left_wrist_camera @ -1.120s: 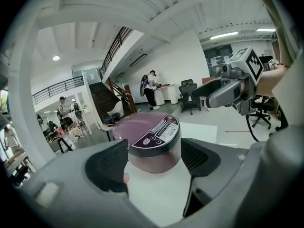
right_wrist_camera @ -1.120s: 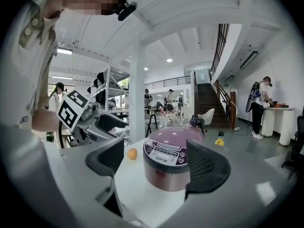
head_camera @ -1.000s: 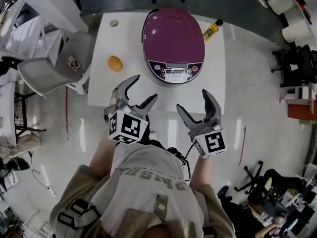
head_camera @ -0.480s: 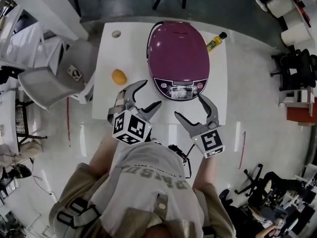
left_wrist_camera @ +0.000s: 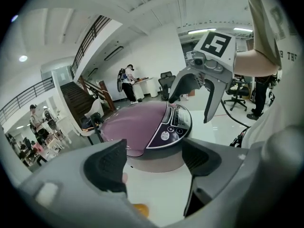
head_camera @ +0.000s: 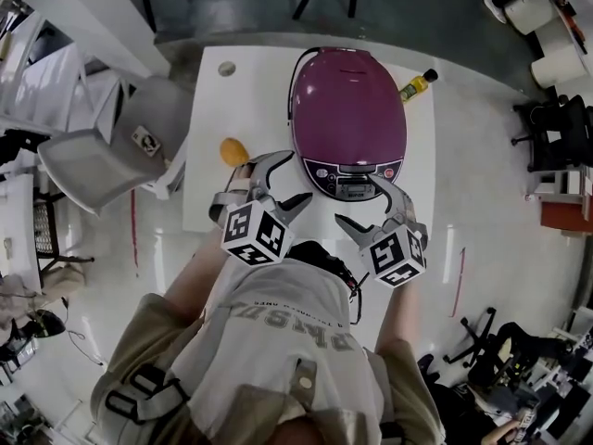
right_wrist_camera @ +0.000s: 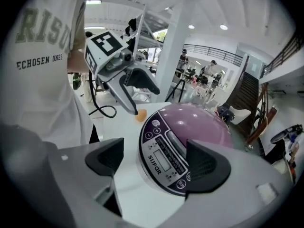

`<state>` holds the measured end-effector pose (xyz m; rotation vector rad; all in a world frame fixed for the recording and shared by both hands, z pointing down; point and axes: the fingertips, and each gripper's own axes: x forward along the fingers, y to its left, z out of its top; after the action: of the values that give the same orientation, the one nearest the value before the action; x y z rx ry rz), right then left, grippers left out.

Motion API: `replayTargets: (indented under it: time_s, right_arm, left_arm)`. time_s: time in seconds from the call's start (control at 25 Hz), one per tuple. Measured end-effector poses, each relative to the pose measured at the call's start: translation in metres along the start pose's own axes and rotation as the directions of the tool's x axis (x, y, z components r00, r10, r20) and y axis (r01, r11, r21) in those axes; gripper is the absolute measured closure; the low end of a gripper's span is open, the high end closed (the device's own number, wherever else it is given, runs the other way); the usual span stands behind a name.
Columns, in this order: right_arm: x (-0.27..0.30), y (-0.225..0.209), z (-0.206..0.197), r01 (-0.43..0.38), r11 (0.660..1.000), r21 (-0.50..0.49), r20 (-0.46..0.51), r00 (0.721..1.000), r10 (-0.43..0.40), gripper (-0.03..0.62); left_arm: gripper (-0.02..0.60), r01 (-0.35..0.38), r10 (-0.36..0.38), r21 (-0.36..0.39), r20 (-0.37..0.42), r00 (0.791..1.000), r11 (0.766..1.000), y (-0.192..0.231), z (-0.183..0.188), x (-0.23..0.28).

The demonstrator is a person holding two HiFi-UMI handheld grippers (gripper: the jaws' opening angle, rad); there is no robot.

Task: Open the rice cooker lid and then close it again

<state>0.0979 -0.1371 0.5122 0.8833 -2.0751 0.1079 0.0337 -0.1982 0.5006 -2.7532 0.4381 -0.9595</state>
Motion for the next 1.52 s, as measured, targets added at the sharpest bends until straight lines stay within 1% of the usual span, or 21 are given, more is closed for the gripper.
replayTargets:
  time_s: [0.2,0.24,0.32,0.4,0.68,0.8,0.92,1.12,1.28,1.44,1.52]
  right_arm:
    - [0.013,0.001,-0.008,-0.057,0.993,-0.103,-0.106,0.993,0.046,0.200]
    - [0.015,0.002,-0.010,-0.069,0.991,-0.118,-0.124,0.991,0.054,0.199]
    - [0.019,0.003,-0.013,-0.088,0.986,-0.144,-0.151,0.986,0.066,0.198]
    - [0.022,0.001,-0.015,-0.104,0.980,-0.168,-0.170,0.983,0.075,0.197]
    - [0.022,0.006,-0.023,-0.188,0.961,-0.203,-0.194,0.970,0.148,0.197]
    - [0.022,0.005,-0.025,-0.206,0.949,-0.237,-0.205,0.966,0.158,0.197]
    - [0.023,0.005,-0.026,-0.214,0.941,-0.263,-0.214,0.964,0.159,0.197]
    - [0.025,0.004,-0.026,-0.229,0.938,-0.259,-0.229,0.958,0.170,0.197]
    - [0.026,0.007,-0.028,-0.225,0.932,-0.283,-0.258,0.954,0.152,0.197]
    - [0.026,0.007,-0.028,-0.201,0.941,-0.271,-0.249,0.959,0.133,0.197]
    - [0.026,0.007,-0.027,-0.205,0.945,-0.253,-0.256,0.957,0.139,0.197]
  left_arm:
    - [0.205,0.045,-0.039,0.121,-0.051,0.998,0.992,0.003,-0.004,0.011]
    - [0.194,0.061,-0.053,0.140,-0.063,0.997,0.988,0.001,-0.006,0.013]
    - [0.187,0.087,-0.074,0.166,-0.085,0.994,0.982,0.001,-0.009,0.017]
    - [0.187,0.097,-0.079,0.183,-0.101,0.992,0.978,0.001,-0.012,0.021]
    - [0.187,0.118,-0.089,0.189,-0.156,0.984,0.975,-0.004,-0.016,0.031]
    - [0.179,0.124,-0.092,0.177,-0.179,0.980,0.976,-0.006,-0.016,0.033]
    - [0.179,0.120,-0.086,0.167,-0.199,0.976,0.979,-0.008,-0.019,0.035]
    - [0.179,0.107,-0.071,0.162,-0.216,0.974,0.981,-0.008,-0.019,0.042]
    - [0.178,0.102,-0.063,0.164,-0.230,0.971,0.981,-0.010,-0.019,0.044]
    - [0.176,0.104,-0.058,0.179,-0.247,0.967,0.978,-0.010,-0.017,0.047]
    - [0.176,0.109,-0.061,0.180,-0.256,0.965,0.978,-0.010,-0.018,0.047]
